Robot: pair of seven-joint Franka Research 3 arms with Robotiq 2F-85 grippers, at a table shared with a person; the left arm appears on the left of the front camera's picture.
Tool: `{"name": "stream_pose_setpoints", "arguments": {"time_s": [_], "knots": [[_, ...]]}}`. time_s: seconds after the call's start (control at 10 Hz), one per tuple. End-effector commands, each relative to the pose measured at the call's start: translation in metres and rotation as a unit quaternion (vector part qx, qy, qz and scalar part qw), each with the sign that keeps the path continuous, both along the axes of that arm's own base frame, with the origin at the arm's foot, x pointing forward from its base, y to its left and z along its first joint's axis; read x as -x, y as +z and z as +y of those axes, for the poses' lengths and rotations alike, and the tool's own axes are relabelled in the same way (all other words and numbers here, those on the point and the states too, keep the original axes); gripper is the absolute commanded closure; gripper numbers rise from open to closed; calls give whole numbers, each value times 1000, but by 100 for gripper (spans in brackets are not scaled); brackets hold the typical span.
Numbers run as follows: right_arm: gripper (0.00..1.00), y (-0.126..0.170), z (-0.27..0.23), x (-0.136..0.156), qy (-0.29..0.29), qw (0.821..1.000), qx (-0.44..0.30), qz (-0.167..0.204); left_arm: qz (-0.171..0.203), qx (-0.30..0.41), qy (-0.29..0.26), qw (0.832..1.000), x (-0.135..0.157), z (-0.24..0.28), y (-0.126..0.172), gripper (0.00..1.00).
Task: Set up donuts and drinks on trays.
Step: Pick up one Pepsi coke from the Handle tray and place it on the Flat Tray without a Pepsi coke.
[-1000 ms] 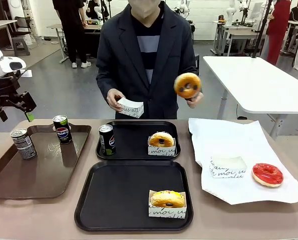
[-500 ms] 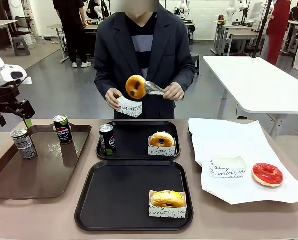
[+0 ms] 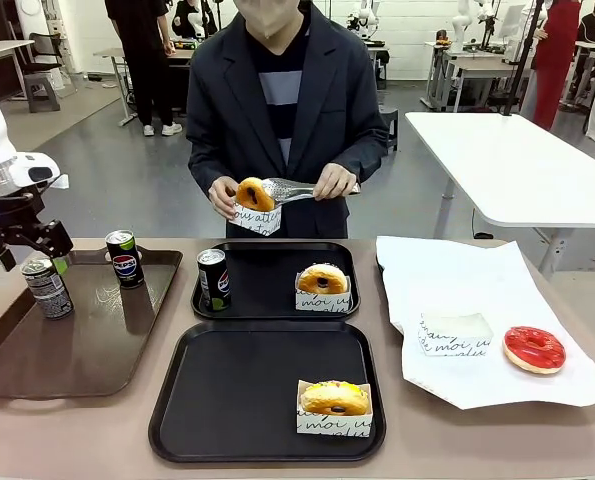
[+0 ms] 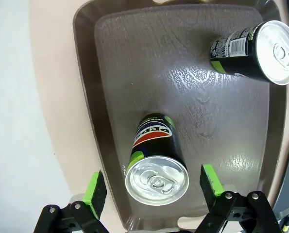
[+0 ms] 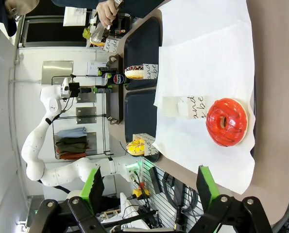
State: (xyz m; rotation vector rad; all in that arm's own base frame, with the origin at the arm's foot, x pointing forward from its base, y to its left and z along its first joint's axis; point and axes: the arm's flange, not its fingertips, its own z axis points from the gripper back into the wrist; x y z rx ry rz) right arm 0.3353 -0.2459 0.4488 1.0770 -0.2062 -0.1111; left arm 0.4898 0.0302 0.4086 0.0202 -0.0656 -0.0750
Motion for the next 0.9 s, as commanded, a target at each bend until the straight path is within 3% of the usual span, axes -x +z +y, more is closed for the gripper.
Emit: {"name": "stream_pose_setpoints", "arguments": {"time_s": [0.0,0.5,0.8], "knots": [[0,1,0,1,1,1000,-3,-1,0,-11,-10,1000,-4,-1,-7,0],[0,1,0,1,1,1000,-3,-1,11,1,0,1000,-10,6,-24,0],[0,1,0,1,1,1000,-3,-1,-14,18,-2,1000,-16,7,-30,0]]}}
